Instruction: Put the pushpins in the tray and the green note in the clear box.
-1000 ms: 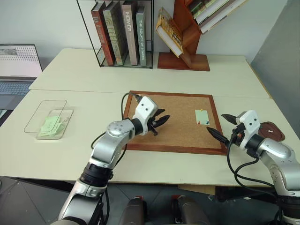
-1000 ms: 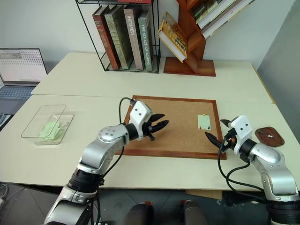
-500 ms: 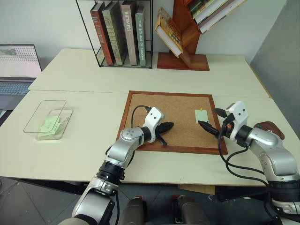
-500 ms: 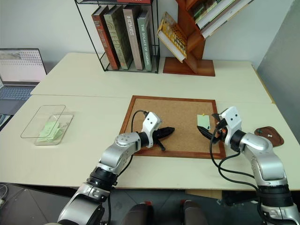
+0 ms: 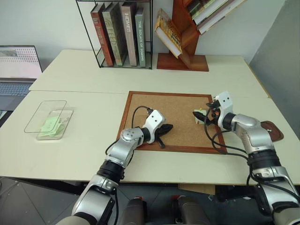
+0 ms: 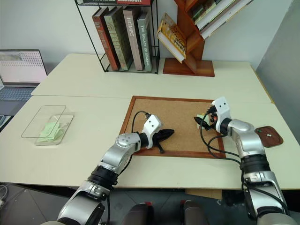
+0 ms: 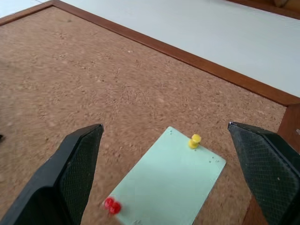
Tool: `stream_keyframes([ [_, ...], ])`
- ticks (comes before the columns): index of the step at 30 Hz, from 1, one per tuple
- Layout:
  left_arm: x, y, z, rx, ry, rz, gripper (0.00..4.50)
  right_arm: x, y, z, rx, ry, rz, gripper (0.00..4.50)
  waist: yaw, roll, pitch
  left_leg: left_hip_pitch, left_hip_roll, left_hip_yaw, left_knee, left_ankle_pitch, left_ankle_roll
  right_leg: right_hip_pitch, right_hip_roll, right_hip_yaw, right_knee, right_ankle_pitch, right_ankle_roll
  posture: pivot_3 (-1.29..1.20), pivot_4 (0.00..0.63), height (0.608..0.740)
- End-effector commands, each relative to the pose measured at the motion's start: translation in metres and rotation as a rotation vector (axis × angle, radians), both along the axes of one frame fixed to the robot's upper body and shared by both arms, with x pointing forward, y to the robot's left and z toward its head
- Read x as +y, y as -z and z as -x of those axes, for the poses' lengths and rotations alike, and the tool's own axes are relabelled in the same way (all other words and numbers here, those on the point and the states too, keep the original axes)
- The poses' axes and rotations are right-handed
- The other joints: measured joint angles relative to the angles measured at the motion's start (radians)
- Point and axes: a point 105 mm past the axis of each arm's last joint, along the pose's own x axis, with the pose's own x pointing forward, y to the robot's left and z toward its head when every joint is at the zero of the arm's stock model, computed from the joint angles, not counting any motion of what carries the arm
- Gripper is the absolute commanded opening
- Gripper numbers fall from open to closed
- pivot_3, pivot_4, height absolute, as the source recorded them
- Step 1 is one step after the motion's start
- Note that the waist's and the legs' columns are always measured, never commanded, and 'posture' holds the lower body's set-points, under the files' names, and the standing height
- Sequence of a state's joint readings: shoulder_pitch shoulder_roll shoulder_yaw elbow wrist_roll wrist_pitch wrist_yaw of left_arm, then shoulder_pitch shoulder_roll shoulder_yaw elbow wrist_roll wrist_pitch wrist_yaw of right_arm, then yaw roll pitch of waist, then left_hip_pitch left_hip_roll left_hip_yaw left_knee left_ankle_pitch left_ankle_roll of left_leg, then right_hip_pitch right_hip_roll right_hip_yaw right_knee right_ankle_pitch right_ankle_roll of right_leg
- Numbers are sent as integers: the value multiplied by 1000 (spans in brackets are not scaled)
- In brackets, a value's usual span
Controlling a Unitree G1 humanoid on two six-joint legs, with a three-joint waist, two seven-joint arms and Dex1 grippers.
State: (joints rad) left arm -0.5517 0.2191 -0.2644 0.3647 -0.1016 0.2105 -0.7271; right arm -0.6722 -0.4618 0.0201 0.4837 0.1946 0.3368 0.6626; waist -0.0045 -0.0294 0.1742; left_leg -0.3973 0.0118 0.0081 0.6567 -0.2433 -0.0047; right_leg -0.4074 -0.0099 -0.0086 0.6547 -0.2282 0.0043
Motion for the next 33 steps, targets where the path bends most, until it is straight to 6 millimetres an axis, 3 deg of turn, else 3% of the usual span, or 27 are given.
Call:
stream_keyframes([
  [1,-1,3,3,4,12,-11,7,0,-8,-12,-47,16,13,4500,0,0,0,0,0,0,0,0,0,0,0,0,1,0,0,0,150,740],
  [11,0,2,4,-4,19,-22,0,-7,2,-23,-31,85,20,2644,0,0,0,0,0,0,3,0,0,0,0,0,4,0,0,0,150,740],
  [23,4,5,4,-2,11,-38,0,-5,2,-27,-44,100,18,7,-3,0,0,0,0,0,4,0,0,0,0,1,4,0,0,0,150,740],
  [33,5,7,6,5,13,-42,0,-4,-14,-27,-103,94,-8,7,-6,1,0,0,0,0,3,0,0,-1,0,1,4,0,0,0,150,740],
])
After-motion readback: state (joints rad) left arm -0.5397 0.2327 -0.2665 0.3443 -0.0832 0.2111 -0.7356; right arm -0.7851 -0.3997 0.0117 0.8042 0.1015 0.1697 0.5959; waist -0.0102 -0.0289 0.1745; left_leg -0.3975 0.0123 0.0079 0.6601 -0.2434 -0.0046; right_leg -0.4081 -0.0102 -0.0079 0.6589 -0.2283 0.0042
